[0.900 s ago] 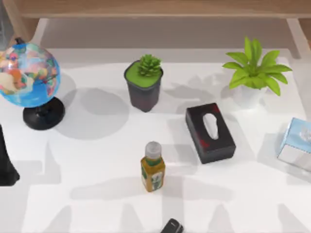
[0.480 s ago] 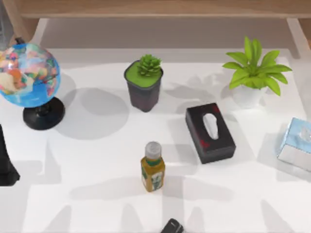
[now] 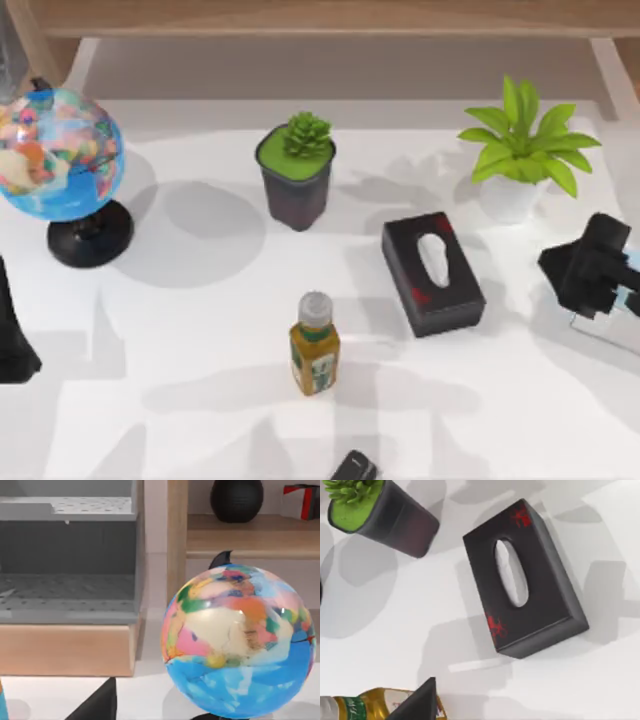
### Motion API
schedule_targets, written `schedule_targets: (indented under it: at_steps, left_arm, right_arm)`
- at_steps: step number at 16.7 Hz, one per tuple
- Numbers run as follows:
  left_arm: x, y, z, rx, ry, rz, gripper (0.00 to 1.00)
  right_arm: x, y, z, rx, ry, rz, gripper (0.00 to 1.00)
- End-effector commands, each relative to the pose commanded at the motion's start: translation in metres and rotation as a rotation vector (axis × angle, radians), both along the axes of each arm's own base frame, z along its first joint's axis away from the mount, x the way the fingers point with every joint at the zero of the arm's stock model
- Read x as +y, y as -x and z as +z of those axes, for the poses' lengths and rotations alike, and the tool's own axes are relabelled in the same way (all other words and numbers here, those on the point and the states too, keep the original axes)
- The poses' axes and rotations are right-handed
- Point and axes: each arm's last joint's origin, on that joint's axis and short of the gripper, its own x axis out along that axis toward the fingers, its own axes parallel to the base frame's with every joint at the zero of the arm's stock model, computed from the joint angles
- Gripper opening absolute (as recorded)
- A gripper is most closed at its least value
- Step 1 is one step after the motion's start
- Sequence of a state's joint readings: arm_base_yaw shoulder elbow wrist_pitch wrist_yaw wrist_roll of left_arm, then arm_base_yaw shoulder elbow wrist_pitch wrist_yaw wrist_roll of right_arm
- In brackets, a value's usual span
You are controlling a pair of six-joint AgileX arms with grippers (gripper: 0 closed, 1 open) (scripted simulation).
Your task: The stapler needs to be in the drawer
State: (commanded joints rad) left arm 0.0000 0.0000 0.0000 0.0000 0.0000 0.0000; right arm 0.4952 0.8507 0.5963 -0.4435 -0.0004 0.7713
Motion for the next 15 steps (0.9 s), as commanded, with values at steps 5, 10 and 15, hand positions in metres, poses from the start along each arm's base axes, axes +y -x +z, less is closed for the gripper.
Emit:
schedule_targets:
  at_steps: [5, 10, 15]
  left_arm:
    - [0.000, 0.000, 0.000, 0.000, 0.000, 0.000, 1.00]
    - [0.000, 0.000, 0.000, 0.000, 0.000, 0.000, 1.00]
    - [0.000, 0.000, 0.000, 0.000, 0.000, 0.000, 1.00]
  right_arm:
    - [0.091, -0.021, -0.004, 0.469, 0.019, -0.050, 1.00]
    - [0.180, -0.012, -0.034, 0.743, 0.167, -0.189, 1.00]
    - [0.231, 0.003, -0.061, 0.826, 0.266, -0.310, 1.00]
